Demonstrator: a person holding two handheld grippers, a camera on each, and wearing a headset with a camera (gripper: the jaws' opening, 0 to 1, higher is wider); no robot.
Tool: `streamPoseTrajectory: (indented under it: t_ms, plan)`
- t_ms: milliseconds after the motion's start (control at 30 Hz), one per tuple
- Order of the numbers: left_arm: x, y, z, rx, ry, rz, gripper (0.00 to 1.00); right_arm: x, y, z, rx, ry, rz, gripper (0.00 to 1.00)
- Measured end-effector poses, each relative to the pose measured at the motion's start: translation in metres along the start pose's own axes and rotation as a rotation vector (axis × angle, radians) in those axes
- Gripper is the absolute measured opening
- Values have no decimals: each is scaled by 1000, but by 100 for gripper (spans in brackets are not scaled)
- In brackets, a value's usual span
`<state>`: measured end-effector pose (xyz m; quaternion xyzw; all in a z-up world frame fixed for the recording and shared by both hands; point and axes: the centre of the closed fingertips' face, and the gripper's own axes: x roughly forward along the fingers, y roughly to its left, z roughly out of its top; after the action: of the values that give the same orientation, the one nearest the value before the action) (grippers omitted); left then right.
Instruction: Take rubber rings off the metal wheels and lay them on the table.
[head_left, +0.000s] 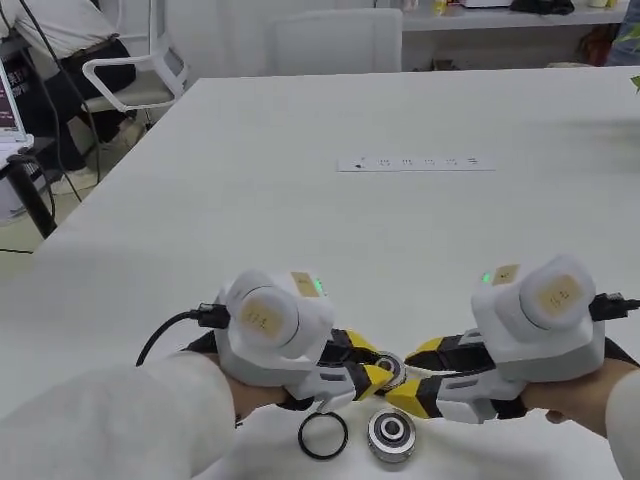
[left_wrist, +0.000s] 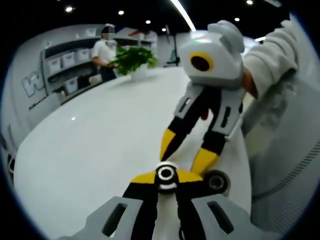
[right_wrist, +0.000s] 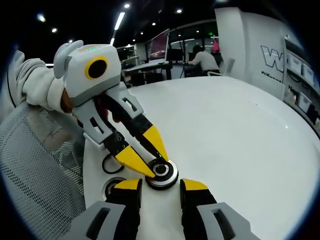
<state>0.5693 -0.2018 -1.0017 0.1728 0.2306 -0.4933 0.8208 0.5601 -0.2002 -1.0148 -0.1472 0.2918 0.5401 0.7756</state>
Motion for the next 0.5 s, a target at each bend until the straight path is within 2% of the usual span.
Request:
streamPoseTrajectory:
  t_ms: [67, 100, 133, 167, 200, 367, 500]
  plan:
    - [0, 0, 0, 0, -1, 0, 14, 2, 2, 3, 26, -20, 11, 26]
    - [0, 0, 0, 0, -1, 0, 14, 3, 0, 1, 28, -10, 0, 26]
    - [0, 0, 0, 0, -1, 0, 14, 3, -2, -1, 11, -3, -6, 23]
    - [0, 0, 0, 1, -1, 0, 14, 3, 0, -2, -32, 2, 11, 22]
    - [0, 0, 0, 1, -1, 0, 14, 2, -2, -3, -19, 3, -4, 21]
    - [0, 0, 0, 1, -1, -1, 14, -1, -1, -4, -47, 19, 4, 17]
    - [0, 0, 0, 0, -1, 0, 14, -3, -3, -7, -31, 34, 9, 12]
